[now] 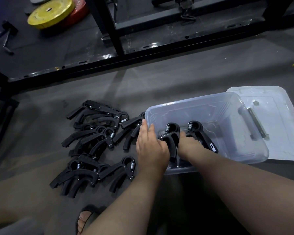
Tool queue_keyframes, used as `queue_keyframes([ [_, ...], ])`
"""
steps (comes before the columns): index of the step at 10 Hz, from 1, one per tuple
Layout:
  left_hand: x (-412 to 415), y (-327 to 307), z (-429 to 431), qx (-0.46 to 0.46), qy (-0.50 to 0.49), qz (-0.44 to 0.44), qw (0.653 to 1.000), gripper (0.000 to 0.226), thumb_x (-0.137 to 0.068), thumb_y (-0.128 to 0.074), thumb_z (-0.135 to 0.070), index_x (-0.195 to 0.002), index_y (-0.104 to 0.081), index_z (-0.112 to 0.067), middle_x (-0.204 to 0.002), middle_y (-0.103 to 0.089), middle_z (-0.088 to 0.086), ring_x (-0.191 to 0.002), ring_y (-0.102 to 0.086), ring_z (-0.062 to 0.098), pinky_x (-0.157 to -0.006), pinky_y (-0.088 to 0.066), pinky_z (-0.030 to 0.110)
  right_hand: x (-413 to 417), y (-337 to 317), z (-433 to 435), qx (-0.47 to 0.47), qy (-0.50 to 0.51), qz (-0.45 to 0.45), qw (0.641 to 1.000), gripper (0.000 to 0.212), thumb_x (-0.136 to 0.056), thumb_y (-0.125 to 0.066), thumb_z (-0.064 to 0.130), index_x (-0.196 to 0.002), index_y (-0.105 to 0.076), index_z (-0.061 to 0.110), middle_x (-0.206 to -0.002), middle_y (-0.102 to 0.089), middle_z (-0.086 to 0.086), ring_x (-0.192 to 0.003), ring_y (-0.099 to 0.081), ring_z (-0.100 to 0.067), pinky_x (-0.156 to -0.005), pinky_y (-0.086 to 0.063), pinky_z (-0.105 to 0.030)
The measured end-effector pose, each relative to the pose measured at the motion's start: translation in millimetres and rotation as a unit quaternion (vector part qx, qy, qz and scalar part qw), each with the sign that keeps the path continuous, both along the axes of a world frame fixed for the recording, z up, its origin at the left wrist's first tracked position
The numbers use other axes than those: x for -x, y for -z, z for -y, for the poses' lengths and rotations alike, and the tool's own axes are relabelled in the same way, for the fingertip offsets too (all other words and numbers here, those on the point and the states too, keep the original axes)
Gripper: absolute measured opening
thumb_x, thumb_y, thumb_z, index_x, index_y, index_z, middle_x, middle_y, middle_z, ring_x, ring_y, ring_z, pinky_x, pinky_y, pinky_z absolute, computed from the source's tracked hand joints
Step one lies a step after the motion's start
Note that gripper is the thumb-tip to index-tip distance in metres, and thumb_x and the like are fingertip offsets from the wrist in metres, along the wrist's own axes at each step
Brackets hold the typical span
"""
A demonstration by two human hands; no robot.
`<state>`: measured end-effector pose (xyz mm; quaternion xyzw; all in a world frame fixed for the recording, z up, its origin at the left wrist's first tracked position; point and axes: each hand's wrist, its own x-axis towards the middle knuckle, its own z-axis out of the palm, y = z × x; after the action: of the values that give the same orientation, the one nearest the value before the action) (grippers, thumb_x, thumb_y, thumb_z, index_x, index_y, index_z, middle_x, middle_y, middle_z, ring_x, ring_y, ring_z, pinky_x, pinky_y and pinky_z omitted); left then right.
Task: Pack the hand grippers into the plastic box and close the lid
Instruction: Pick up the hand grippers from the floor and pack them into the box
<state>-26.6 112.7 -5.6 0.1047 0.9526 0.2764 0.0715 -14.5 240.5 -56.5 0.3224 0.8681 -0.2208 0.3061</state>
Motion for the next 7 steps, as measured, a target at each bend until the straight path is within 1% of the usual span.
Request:
queue_keyframes([
  [1,0,0,-1,0.0,0.0,0.0,1.0,0.061,-0.089,-0.044,-0.017,-0.149,-0.033,-0.019,-0.163,-0.007,-0.007,-0.148,-0.009,0.013,-0.12,-0.014,0.041,0,0,1,-0.002,-0.004,0.004,1.0,0.072,-0.084,-0.055,0.01,-0.146,-0.019,0.014,-0.139,-0.046,-0.025,-0.126,-0.046,-0.043,-0.097,-0.043,-0.049],
  [2,1,0,-1,0.003,0.002,0.0,1.0,0.061,-0.09,-0.044,-0.018,-0.149,-0.032,-0.019,-0.163,-0.006,-0.007,-0.148,-0.009,0.013,-0.12,-0.014,0.041,1,1,1,0.009,0.005,0.005,1.0,0.074,-0.085,-0.057,0.013,-0.147,-0.018,0.015,-0.14,-0.045,-0.024,-0.127,-0.045,-0.043,-0.098,-0.043,-0.048],
  [3,0,0,-1,-0.001,0.0,-0.001,1.0,0.061,-0.089,-0.045,-0.018,-0.149,-0.033,-0.019,-0.163,-0.007,-0.007,-0.148,-0.01,0.014,-0.119,-0.014,0.041,1,1,3,0.013,0.017,0.019,1.0,0.08,-0.083,-0.062,0.019,-0.149,-0.016,0.018,-0.143,-0.04,-0.024,-0.129,-0.041,-0.041,-0.1,-0.041,-0.048],
  [4,0,0,-1,0.0,0.003,-0.004,1.0,0.061,-0.089,-0.045,-0.018,-0.149,-0.033,-0.018,-0.163,-0.008,-0.006,-0.148,-0.011,0.014,-0.119,-0.015,0.04,0,-7,4,-0.058,-0.007,0.015,0.998,0.073,-0.085,-0.06,0.031,-0.147,-0.024,0.019,-0.145,-0.03,-0.022,-0.132,-0.034,-0.038,-0.105,-0.034,-0.045],
  [5,0,0,-2,-0.011,0.002,-0.009,1.0,0.061,-0.087,-0.044,-0.019,-0.147,-0.036,-0.016,-0.163,-0.012,-0.002,-0.148,-0.013,0.016,-0.119,-0.018,0.042,3,-17,7,-0.131,-0.026,-0.073,0.988,0.062,-0.087,-0.053,0.038,-0.142,-0.036,0.013,-0.142,-0.033,-0.019,-0.129,-0.033,-0.036,-0.106,-0.031,-0.044],
  [6,1,3,-1,-0.028,-0.003,-0.018,0.999,0.064,-0.082,-0.043,-0.019,-0.146,-0.039,-0.014,-0.162,-0.016,0.001,-0.148,-0.017,0.018,-0.119,-0.019,0.041,16,-34,11,-0.107,0.043,-0.229,0.966,0.048,-0.089,-0.052,0.03,-0.132,-0.048,0.009,-0.133,-0.043,-0.02,-0.123,-0.039,-0.04,-0.104,-0.033,-0.045],
  [7,2,5,0,-0.048,-0.004,-0.01,0.999,0.062,-0.086,-0.044,-0.018,-0.147,-0.038,-0.017,-0.162,-0.013,-0.003,-0.149,-0.012,0.013,-0.12,-0.015,0.037,30,-53,18,-0.04,0.065,-0.397,0.915,0.041,-0.087,-0.054,0.014,-0.128,-0.054,0.009,-0.127,-0.047,-0.018,-0.119,-0.041,-0.038,-0.104,-0.034,-0.045],
])
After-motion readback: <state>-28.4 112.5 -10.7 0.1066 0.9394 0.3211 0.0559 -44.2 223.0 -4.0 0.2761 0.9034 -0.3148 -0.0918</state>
